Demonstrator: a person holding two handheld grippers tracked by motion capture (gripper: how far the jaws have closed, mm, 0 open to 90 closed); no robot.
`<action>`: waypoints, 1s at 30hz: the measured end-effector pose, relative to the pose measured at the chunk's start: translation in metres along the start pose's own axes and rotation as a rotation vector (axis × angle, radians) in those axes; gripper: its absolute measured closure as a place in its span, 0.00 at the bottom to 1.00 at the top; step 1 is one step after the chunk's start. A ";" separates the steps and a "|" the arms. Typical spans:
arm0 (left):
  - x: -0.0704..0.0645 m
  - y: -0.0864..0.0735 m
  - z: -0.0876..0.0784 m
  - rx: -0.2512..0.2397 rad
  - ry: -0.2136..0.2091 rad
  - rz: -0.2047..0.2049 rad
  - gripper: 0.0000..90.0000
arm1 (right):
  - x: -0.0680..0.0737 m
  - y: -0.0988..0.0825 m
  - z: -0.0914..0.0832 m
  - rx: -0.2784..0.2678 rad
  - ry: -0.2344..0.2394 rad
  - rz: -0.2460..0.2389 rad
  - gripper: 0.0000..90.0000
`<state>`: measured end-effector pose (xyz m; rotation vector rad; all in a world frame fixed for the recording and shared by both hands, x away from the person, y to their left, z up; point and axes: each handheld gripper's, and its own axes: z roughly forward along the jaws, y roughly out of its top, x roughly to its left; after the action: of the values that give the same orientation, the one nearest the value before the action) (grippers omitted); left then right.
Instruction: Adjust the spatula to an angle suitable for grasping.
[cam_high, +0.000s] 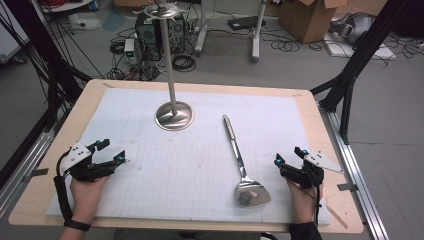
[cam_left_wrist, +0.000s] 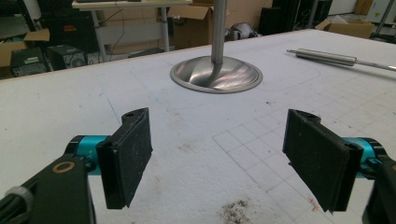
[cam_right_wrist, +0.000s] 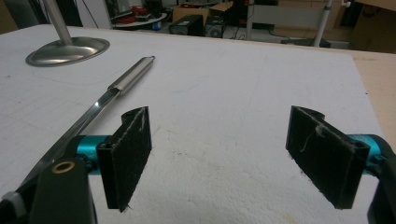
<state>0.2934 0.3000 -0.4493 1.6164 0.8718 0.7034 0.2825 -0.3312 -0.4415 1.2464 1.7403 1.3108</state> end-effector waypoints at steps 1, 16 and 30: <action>0.000 0.000 0.000 0.004 -0.001 0.001 0.27 | 0.000 0.000 0.000 0.000 0.000 0.000 0.24; -0.001 0.000 0.001 0.010 0.003 0.006 0.27 | 0.000 0.001 -0.001 -0.017 0.010 0.017 0.21; -0.001 0.001 0.002 0.021 0.003 0.008 0.27 | 0.000 0.001 -0.001 -0.012 0.005 0.010 0.20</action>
<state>0.2947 0.2980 -0.4491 1.6387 0.8776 0.7050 0.2817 -0.3317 -0.4398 1.2476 1.7293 1.3290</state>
